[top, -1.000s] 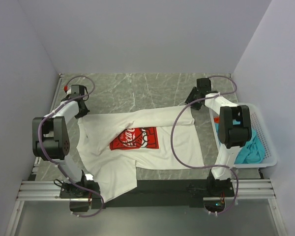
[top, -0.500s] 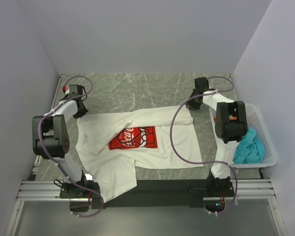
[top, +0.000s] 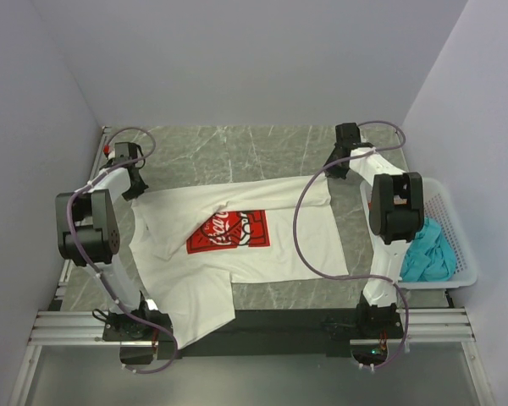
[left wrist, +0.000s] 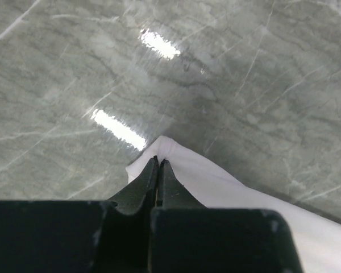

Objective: Fold and stack the t-shirts
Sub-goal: Fold the tshirt

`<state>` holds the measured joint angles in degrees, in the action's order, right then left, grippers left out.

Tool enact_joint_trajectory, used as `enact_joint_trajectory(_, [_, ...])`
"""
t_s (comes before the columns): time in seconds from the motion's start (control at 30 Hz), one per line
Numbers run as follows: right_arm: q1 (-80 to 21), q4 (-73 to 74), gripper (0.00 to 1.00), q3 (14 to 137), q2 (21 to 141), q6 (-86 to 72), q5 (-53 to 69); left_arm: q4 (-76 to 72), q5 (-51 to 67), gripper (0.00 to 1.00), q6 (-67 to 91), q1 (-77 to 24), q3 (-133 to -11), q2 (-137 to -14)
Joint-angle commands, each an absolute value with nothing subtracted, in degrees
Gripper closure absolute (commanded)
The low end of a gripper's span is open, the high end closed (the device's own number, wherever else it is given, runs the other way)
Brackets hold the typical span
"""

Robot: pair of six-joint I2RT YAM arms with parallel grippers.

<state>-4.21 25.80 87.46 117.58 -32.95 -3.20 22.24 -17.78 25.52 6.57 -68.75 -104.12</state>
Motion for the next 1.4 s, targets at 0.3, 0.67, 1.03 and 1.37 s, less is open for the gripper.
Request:
enact_joint_trajectory(0.3, [-3.25, 27.60, 0.79, 94.31, 119.72, -29.27, -6.67, 17.49, -13.72, 0.84, 24.43, 7.73, -75.67, -108.11])
enact_joint_trajectory(0.67, [-7.90, 24.88, 0.50, 83.87, 104.87, -26.54, -6.43, 21.70, -11.95, 0.19, 27.51, 5.89, -70.85, -90.45])
enact_joint_trajectory(1.03, [-10.55, 18.90, 0.55, 74.36, 104.85, -28.12, 2.63, 21.88, -5.89, 0.35, 32.43, 0.79, -56.43, -85.78])
enact_joint_trajectory(1.37, [-10.46, 19.25, 0.55, 68.47, 105.30, -29.97, 0.97, 22.23, -10.02, 0.44, 35.60, 1.85, -48.52, -88.15])
